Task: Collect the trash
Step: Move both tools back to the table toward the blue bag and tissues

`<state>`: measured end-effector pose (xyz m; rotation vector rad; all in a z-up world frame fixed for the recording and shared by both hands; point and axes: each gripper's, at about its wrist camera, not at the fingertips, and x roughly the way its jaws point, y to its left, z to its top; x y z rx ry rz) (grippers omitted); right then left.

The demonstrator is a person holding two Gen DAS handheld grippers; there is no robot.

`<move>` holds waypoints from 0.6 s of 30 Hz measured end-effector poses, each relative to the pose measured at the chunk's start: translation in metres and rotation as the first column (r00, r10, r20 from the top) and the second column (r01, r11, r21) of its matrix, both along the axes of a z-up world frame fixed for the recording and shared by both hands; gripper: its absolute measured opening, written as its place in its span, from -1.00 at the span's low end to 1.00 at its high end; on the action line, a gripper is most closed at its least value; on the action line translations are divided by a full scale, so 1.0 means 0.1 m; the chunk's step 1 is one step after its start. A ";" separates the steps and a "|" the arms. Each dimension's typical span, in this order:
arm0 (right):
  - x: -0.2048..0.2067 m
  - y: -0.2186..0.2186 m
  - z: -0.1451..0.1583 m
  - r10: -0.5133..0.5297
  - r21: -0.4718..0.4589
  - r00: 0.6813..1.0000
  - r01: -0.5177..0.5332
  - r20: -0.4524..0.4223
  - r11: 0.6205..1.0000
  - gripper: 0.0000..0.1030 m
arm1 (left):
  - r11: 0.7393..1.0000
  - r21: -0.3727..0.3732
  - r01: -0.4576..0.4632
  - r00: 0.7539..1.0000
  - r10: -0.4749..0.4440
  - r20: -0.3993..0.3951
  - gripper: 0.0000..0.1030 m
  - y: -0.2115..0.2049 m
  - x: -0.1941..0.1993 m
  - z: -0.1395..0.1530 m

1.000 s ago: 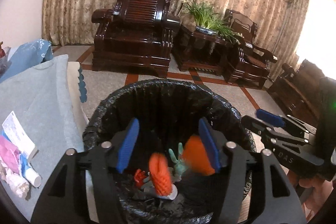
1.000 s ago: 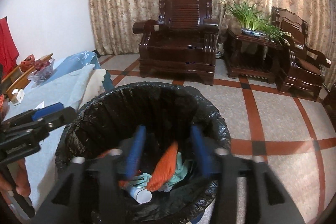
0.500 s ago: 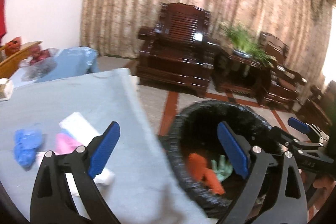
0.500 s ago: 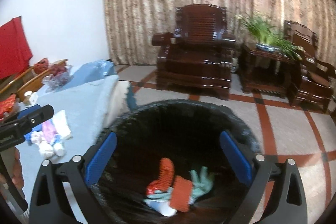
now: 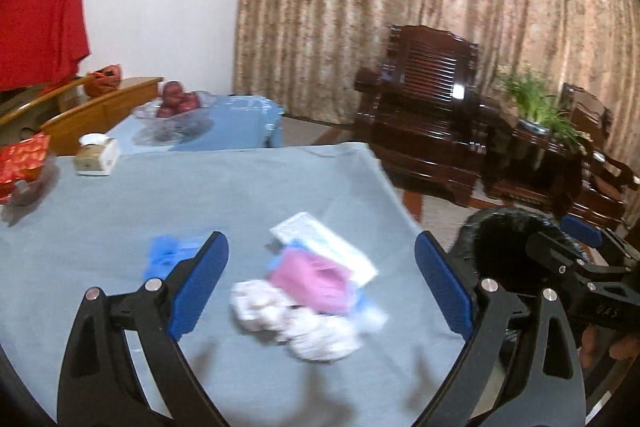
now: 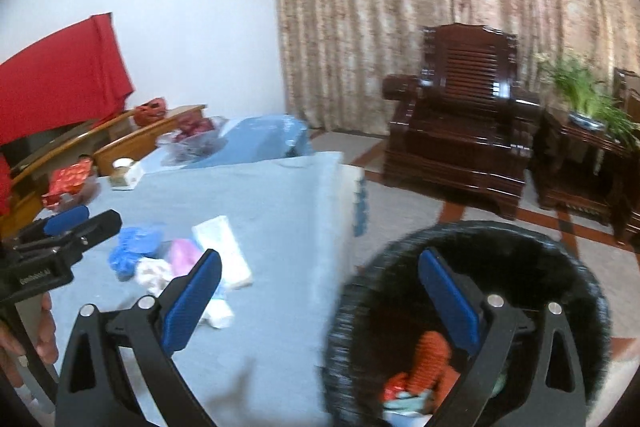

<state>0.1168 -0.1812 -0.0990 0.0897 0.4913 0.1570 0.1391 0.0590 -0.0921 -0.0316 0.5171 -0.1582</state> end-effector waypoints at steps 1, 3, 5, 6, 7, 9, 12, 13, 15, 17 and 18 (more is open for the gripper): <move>0.01 0.09 -0.01 0.017 0.002 1.000 -0.017 0.002 1.000 0.88 | 1.000 0.005 -0.013 1.000 0.013 -0.002 0.78 0.07 -0.01 -0.01; 0.03 0.25 -0.02 0.045 0.005 0.999 -0.045 0.005 0.999 0.88 | 0.999 0.019 -0.048 0.999 0.048 -0.005 0.78 0.23 -0.04 -0.03; 0.07 0.43 -0.04 0.083 0.009 0.997 -0.083 0.003 0.996 0.88 | 0.996 0.029 -0.082 0.997 0.082 -0.014 0.78 0.41 -0.07 -0.07; 0.08 0.52 -0.06 0.104 0.010 0.995 -0.104 0.001 0.995 0.88 | 0.995 0.030 -0.096 0.995 0.096 -0.019 0.78 0.48 -0.08 -0.10; 0.10 0.58 -0.06 0.116 0.009 0.993 -0.116 -0.001 0.993 0.88 | 0.994 0.030 -0.109 0.994 0.109 -0.024 0.78 0.55 -0.09 -0.12; 0.13 0.76 -0.10 0.156 0.007 0.988 -0.156 -0.008 0.988 0.87 | 0.990 0.031 -0.139 0.990 0.140 -0.032 0.78 0.70 -0.11 -0.17; 0.17 0.99 -0.16 0.197 0.008 0.980 -0.197 -0.017 0.980 0.79 | 0.984 0.031 -0.175 0.984 0.176 -0.042 0.78 0.89 -0.12 -0.24; 0.19 1.06 -0.18 0.212 0.012 0.977 -0.212 -0.022 0.977 0.77 | 0.983 0.032 -0.180 0.982 0.182 -0.044 0.78 0.92 -0.13 -0.26; 0.22 1.22 -0.24 0.243 0.014 0.969 -0.243 -0.036 0.970 0.69 | 0.981 0.034 -0.191 0.980 0.193 -0.050 0.78 1.00 -0.13 -0.30; 0.25 1.36 -0.28 0.273 0.008 0.961 -0.273 -0.048 0.962 0.63 | 0.979 0.036 -0.200 0.978 0.202 -0.056 0.78 1.06 -0.13 -0.34; 0.27 1.43 -0.31 0.288 0.005 0.956 -0.288 -0.053 0.958 0.58 | 0.978 0.039 -0.204 0.977 0.206 -0.058 0.78 1.08 -0.12 -0.36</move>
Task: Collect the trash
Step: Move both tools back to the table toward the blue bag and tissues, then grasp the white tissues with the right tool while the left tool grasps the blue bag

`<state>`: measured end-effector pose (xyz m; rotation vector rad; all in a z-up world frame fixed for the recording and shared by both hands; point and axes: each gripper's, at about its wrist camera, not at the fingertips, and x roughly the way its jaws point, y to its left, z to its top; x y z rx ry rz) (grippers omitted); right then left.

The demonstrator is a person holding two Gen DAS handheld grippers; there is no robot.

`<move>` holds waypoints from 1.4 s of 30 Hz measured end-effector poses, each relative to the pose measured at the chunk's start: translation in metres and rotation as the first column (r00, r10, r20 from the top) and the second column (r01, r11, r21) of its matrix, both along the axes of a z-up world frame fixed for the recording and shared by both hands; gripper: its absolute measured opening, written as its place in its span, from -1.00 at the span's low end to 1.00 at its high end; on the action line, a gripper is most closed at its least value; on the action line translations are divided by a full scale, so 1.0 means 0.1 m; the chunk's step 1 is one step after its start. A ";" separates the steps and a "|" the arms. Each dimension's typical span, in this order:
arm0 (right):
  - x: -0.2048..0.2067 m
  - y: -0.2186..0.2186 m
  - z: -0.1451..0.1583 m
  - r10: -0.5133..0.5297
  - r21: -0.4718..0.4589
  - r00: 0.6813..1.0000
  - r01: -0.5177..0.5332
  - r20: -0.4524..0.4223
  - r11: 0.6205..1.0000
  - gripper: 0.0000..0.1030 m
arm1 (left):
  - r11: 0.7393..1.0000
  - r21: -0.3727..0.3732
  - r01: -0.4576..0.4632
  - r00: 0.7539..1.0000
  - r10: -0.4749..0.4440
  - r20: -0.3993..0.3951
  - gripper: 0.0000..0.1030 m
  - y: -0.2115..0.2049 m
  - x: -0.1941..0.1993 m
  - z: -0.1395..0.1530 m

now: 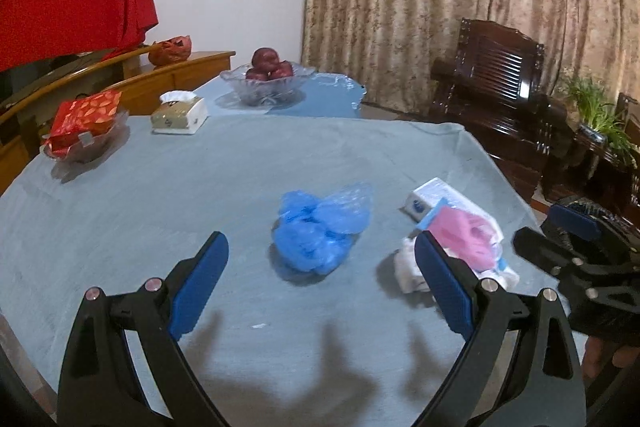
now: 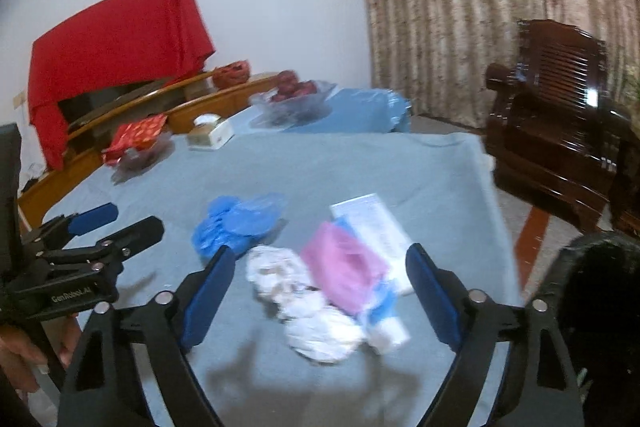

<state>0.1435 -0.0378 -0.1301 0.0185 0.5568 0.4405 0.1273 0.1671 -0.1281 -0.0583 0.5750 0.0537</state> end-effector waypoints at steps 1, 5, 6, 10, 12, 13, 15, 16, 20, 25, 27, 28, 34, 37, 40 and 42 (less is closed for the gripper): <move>0.02 0.06 -0.03 0.012 -0.005 1.000 -0.012 -0.005 1.000 0.55 | 1.000 0.001 -0.005 1.000 0.005 -0.004 0.78 0.03 0.01 -0.02; 0.14 0.26 -0.19 0.046 -0.013 0.998 -0.047 -0.052 0.999 0.39 | 1.000 0.000 -0.029 0.999 0.029 -0.018 0.78 0.20 0.02 -0.10; 0.17 0.32 -0.24 0.054 -0.012 0.996 -0.054 -0.067 0.998 0.34 | 0.999 0.000 -0.037 0.999 0.037 -0.021 0.78 0.25 0.03 -0.11; 0.26 0.49 -0.33 0.074 -0.020 0.993 -0.076 -0.095 0.997 0.25 | 0.998 0.005 -0.057 0.998 0.057 -0.025 0.78 0.36 0.05 -0.14; 0.31 0.57 -0.37 0.078 -0.038 0.992 -0.083 -0.103 0.996 0.20 | 0.998 -0.001 -0.066 0.997 0.066 -0.029 0.78 0.42 0.07 -0.16; 0.32 0.60 -0.38 0.079 -0.047 0.991 -0.084 -0.108 0.995 0.18 | 0.998 -0.004 -0.070 0.997 0.070 -0.031 0.78 0.44 0.08 -0.16; 0.37 0.66 -0.43 0.081 -0.065 0.989 -0.089 -0.127 0.994 0.09 | 0.997 -0.010 -0.076 0.997 0.076 -0.033 0.78 0.48 0.10 -0.18; 0.39 0.69 -0.45 0.081 -0.076 0.987 -0.092 -0.136 0.993 0.07 | 0.997 -0.011 -0.079 0.996 0.078 -0.034 0.78 0.49 0.11 -0.19; 0.42 0.72 -0.55 0.082 -0.097 0.982 -0.099 -0.168 0.990 -0.22 | 0.996 -0.020 -0.083 0.996 0.082 -0.038 0.78 0.50 0.13 -0.22; 0.45 0.69 -0.61 0.086 -0.085 0.977 -0.105 -0.195 0.991 -0.63 | 0.996 -0.025 -0.080 0.996 0.079 -0.046 0.78 0.49 0.18 -0.25; 0.46 0.68 -0.59 0.096 -0.083 0.978 -0.113 -0.185 0.990 -0.70 | 0.997 -0.026 -0.079 0.996 0.077 -0.048 0.78 0.48 0.21 -0.26; 0.45 0.66 -0.56 0.103 -0.077 0.979 -0.118 -0.176 0.990 -0.72 | 0.997 -0.028 -0.078 0.996 0.076 -0.049 0.78 0.48 0.23 -0.26; 0.52 0.64 -0.34 0.121 -0.019 0.986 -0.124 -0.116 0.992 -0.73 | 0.997 -0.037 -0.073 0.996 0.070 -0.058 0.77 0.46 0.36 -0.29; 0.59 0.62 -0.29 0.113 -0.010 0.988 -0.115 -0.101 0.993 -0.73 | 0.997 -0.043 -0.067 0.996 0.064 -0.058 0.77 0.42 0.45 -0.30; 0.67 0.59 -0.31 0.096 -0.013 0.989 -0.098 -0.108 0.995 -0.73 | 0.997 -0.042 -0.058 0.996 0.055 -0.070 0.77 0.38 0.56 -0.35; 0.71 0.55 -0.33 0.084 -0.013 0.990 -0.086 -0.115 0.996 -0.73 | 0.997 -0.047 -0.053 0.995 0.049 -0.081 0.74 0.35 0.64 -0.39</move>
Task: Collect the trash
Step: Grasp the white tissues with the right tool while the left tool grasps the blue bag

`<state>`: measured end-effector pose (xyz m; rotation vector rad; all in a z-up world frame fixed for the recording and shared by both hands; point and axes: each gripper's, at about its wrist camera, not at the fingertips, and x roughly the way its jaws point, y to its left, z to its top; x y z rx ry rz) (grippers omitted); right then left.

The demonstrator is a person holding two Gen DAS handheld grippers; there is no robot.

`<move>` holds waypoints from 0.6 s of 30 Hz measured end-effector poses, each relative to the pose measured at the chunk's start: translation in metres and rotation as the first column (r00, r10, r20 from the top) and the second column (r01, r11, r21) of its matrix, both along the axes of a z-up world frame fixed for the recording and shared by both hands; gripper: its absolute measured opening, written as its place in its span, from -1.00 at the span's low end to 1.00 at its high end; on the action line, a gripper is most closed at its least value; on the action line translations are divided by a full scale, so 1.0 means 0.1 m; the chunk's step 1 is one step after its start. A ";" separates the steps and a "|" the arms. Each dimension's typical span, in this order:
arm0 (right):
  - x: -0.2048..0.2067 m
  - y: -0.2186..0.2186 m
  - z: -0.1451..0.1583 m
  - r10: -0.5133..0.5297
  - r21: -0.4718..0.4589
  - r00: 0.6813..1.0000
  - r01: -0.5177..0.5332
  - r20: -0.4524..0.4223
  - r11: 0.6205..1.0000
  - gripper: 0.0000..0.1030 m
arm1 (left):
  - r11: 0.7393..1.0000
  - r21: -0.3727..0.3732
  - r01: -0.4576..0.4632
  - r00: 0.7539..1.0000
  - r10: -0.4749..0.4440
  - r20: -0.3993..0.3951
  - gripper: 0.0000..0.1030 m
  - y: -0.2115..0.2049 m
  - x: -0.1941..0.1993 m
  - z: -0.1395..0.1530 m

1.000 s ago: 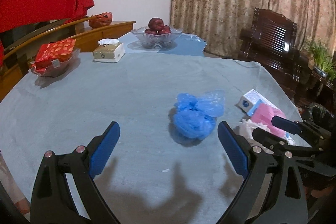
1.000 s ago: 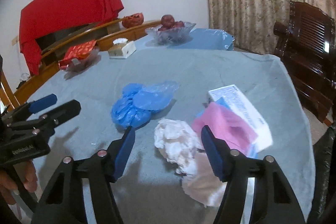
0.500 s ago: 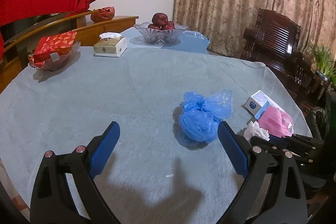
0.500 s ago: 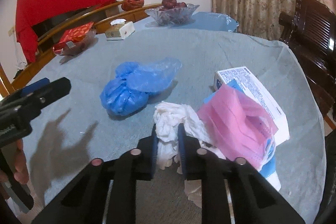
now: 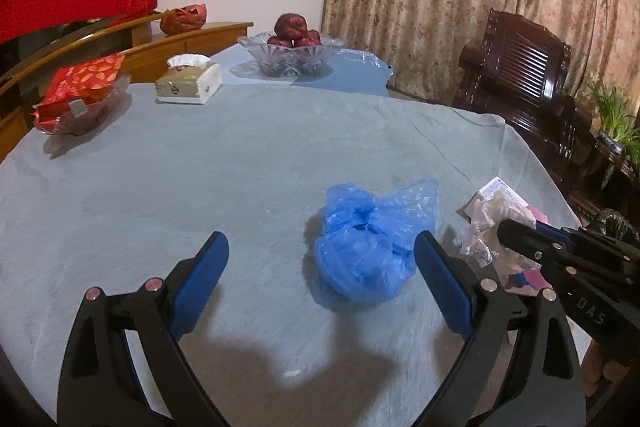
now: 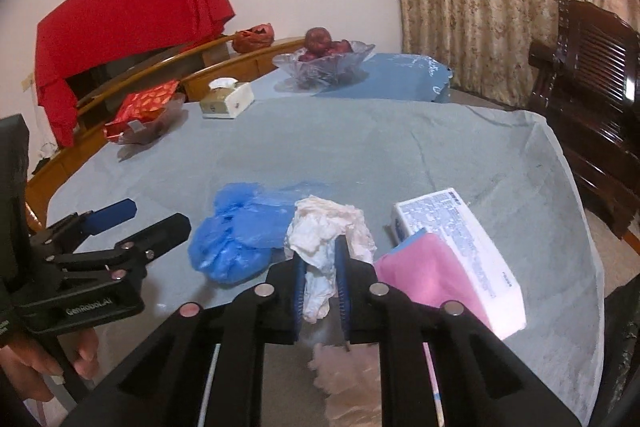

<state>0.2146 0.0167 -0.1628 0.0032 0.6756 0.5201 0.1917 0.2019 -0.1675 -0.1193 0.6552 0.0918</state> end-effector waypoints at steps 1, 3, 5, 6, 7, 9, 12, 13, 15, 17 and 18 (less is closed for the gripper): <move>0.02 -0.02 -0.01 -0.007 -0.002 1.000 0.007 -0.003 1.000 -0.73 | 1.000 -0.003 0.005 1.000 -0.005 -0.008 0.68 -0.01 0.04 -0.02; 0.05 -0.06 -0.03 -0.018 -0.007 1.000 0.018 -0.008 1.000 -0.73 | 1.000 -0.005 0.017 0.999 -0.018 -0.030 0.64 -0.04 0.12 -0.08; 0.08 -0.11 -0.05 -0.026 -0.010 1.000 0.026 -0.016 1.000 -0.73 | 1.000 -0.005 0.026 0.998 -0.026 -0.051 0.63 -0.06 0.20 -0.13; 0.09 -0.12 -0.06 -0.028 -0.011 0.999 0.028 -0.018 1.000 -0.73 | 0.999 -0.012 0.031 0.997 -0.032 -0.064 0.63 -0.07 0.24 -0.17; 0.09 -0.13 -0.07 -0.030 -0.012 0.999 0.030 -0.019 0.999 -0.73 | 0.999 -0.017 0.035 0.997 -0.036 -0.074 0.61 -0.09 0.27 -0.19; 0.11 -0.17 -0.08 -0.036 -0.010 0.999 0.036 -0.024 0.999 -0.73 | 0.998 -0.033 0.047 0.993 -0.050 -0.106 0.46 -0.11 0.33 -0.26; 0.12 -0.19 -0.08 -0.038 -0.009 0.999 0.038 -0.024 0.999 -0.73 | 0.995 -0.071 0.075 0.988 -0.084 -0.132 0.07 -0.15 0.38 -0.33; 0.11 -0.20 -0.07 -0.038 -0.007 0.999 0.037 -0.024 0.999 -0.73 | 0.994 -0.071 0.079 0.987 -0.087 -0.132 0.00 -0.16 0.39 -0.33; 0.11 -0.22 -0.06 -0.037 0.000 0.999 0.037 -0.024 0.999 -0.73 | 0.995 -0.056 0.082 0.988 -0.089 -0.123 -0.11 -0.20 0.37 -0.30; 0.10 -0.20 -0.04 -0.033 0.005 0.999 0.033 -0.019 0.999 -0.73 | 0.995 -0.056 0.079 0.990 -0.085 -0.113 -0.29 -0.21 0.35 -0.26; 0.08 -0.20 -0.03 -0.028 0.007 0.999 0.029 -0.015 1.000 -0.73 | 0.996 -0.054 0.076 0.991 -0.082 -0.107 -0.42 -0.21 0.34 -0.22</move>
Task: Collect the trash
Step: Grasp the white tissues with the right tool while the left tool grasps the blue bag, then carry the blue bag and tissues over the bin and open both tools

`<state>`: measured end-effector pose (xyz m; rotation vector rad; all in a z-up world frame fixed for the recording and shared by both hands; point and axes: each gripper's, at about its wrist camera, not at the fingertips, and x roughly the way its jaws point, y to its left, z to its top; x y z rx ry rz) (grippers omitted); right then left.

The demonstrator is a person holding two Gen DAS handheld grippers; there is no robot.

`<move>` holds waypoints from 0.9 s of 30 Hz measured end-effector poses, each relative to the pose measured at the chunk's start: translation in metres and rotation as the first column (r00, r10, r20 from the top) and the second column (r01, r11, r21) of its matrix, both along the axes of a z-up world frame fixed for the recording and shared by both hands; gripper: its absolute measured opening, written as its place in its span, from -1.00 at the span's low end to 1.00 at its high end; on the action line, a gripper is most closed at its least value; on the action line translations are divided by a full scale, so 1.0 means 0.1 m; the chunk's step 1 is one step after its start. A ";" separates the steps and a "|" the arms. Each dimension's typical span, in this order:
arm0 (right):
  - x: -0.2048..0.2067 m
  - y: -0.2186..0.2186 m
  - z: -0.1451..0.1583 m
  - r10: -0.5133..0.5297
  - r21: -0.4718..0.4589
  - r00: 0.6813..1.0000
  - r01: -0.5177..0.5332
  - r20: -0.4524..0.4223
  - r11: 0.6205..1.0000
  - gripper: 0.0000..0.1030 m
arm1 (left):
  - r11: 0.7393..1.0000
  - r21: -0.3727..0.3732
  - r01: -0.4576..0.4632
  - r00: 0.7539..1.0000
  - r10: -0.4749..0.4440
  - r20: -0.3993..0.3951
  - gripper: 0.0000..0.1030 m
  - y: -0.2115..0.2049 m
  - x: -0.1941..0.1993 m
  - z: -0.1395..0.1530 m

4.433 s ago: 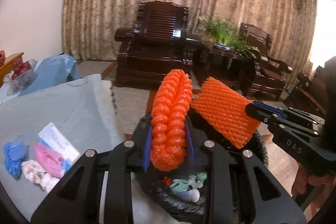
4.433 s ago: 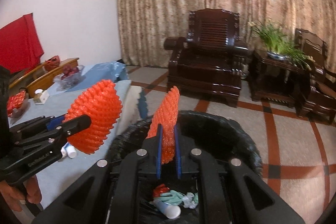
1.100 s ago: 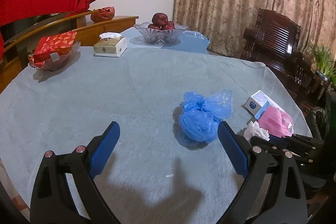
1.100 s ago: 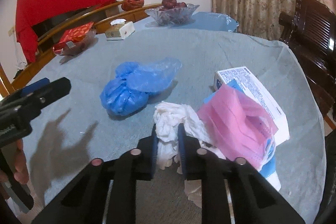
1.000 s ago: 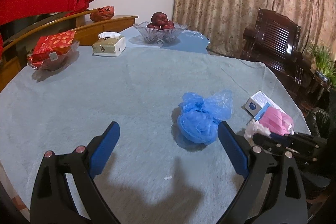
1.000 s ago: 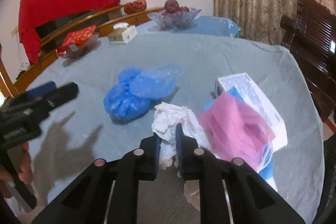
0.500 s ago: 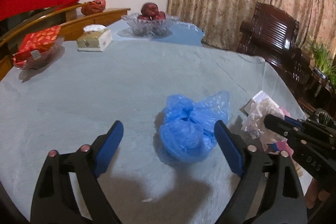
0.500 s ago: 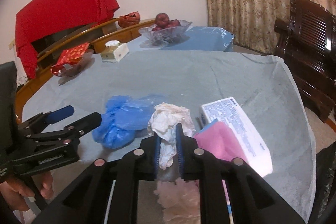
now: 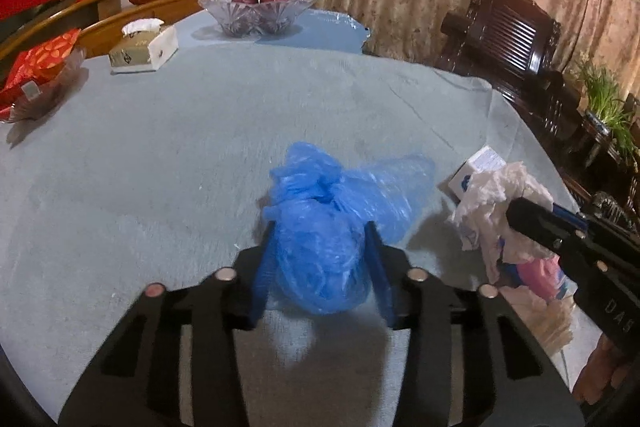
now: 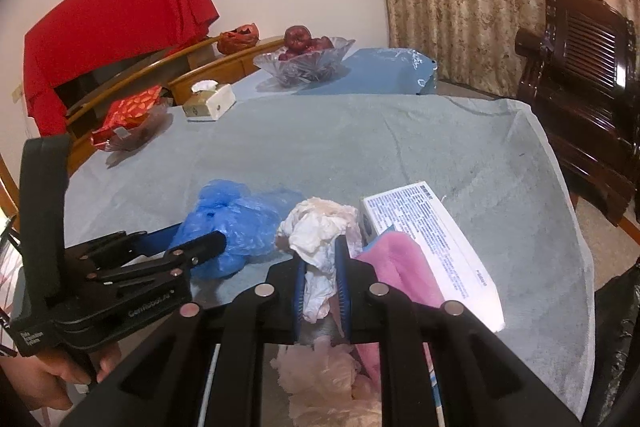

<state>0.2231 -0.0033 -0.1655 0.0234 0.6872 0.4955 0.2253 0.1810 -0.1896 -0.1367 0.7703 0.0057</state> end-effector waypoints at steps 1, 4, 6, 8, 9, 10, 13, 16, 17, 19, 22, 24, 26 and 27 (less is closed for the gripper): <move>-0.02 0.00 0.02 0.004 0.002 1.000 -0.004 0.005 1.000 -0.73 | 1.000 0.003 -0.001 1.000 0.001 0.006 -0.49 0.00 -0.01 0.04; -0.07 0.01 0.09 0.014 0.012 1.000 -0.014 0.017 1.000 -0.73 | 1.000 0.009 -0.002 0.999 0.002 0.032 -0.54 -0.01 -0.09 0.16; -0.10 0.02 0.16 0.020 0.023 0.999 -0.020 0.029 1.000 -0.73 | 1.000 0.019 -0.008 0.999 0.007 0.048 -0.56 -0.02 -0.14 0.23; -0.13 0.02 0.22 0.026 0.031 0.999 -0.027 0.040 0.999 -0.73 | 1.000 0.020 -0.017 0.998 0.015 0.064 -0.58 -0.01 -0.18 0.31; -0.14 0.02 0.25 0.029 0.035 0.999 -0.031 0.046 0.999 -0.73 | 0.999 0.021 -0.024 0.997 0.022 0.076 -0.59 0.00 -0.22 0.37; -0.16 0.02 0.30 0.034 0.039 0.998 -0.037 0.055 0.999 -0.73 | 0.999 0.024 -0.027 0.996 0.025 0.084 -0.60 -0.01 -0.24 0.41; -0.21 0.02 0.40 0.044 0.046 0.996 -0.047 0.078 0.998 -0.72 | 0.998 0.045 -0.039 0.993 0.034 0.112 -0.61 -0.02 -0.33 0.54; -0.27 0.02 0.52 0.047 0.053 0.994 -0.052 0.100 0.997 -0.73 | 0.996 0.067 -0.051 0.990 0.042 0.134 -0.63 -0.02 -0.41 0.69; -0.29 0.02 0.56 0.046 0.056 0.993 -0.052 0.110 0.997 -0.73 | 0.996 0.066 -0.052 0.989 0.042 0.141 -0.63 -0.02 -0.43 0.72; -0.33 -0.02 0.63 0.043 0.062 0.991 -0.051 0.125 0.997 -0.73 | 0.996 0.067 -0.059 0.986 0.047 0.160 -0.64 -0.02 -0.49 0.81; -0.40 -0.08 0.77 0.036 0.074 0.988 -0.048 0.153 0.996 -0.72 | 0.995 0.071 -0.064 0.982 0.050 0.183 -0.65 -0.03 -0.55 0.93; -0.44 -0.13 0.85 0.030 0.079 0.985 -0.043 0.169 0.996 -0.72 | 0.995 0.072 -0.064 0.979 0.049 0.198 -0.65 -0.04 -0.58 1.01; -0.48 -0.19 0.91 0.021 0.082 0.983 -0.037 0.180 0.996 -0.72 | 0.996 0.072 -0.062 0.977 0.046 0.208 -0.66 -0.07 -0.61 1.06; -0.49 -0.22 0.94 0.017 0.083 0.983 -0.033 0.185 0.996 -0.72 | 0.996 0.070 -0.059 0.976 0.042 0.214 -0.66 -0.09 -0.63 1.09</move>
